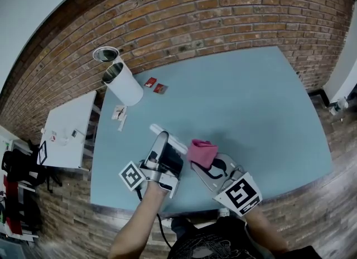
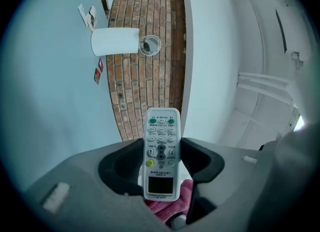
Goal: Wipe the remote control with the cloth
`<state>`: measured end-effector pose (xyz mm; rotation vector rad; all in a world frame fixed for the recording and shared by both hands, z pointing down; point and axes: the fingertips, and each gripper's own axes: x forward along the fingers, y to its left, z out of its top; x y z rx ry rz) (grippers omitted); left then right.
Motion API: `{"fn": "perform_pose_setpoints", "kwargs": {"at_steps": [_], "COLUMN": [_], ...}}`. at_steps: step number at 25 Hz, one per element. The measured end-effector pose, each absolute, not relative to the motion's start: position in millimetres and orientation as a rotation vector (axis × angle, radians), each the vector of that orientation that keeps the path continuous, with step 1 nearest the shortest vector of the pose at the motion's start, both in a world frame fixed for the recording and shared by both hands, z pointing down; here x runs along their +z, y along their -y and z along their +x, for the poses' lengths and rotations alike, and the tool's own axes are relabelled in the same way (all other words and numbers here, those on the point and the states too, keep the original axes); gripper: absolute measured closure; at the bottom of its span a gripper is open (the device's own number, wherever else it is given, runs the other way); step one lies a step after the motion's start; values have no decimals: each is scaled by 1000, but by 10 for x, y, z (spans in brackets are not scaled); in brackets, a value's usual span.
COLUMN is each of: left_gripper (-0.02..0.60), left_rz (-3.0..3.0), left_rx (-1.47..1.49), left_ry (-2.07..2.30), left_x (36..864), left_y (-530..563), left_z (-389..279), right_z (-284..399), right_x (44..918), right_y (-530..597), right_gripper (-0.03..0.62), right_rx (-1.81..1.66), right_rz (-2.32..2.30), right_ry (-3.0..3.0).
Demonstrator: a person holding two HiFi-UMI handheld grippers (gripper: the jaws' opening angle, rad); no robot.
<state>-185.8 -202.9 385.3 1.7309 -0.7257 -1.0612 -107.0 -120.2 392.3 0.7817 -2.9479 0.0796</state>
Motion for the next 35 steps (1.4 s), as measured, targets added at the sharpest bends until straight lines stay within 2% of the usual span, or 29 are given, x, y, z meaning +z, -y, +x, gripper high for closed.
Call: {"fn": "perform_pose_setpoints", "kwargs": {"at_steps": [21,35], "left_gripper": [356,357], "left_rz": [2019,2285], "left_rx": [-649,-241], "left_ry": [921,960], "left_x": [4002,4154], "left_y": [1997,1911], "left_z": [-1628,-1343], "right_z": [-1038,-835], "right_x": [3724,3488], "right_y": [1211,1400], "right_gripper": [533,533], "right_rx": [111,86], "right_rz": [786,881], "right_ry": [3015,3058]}}
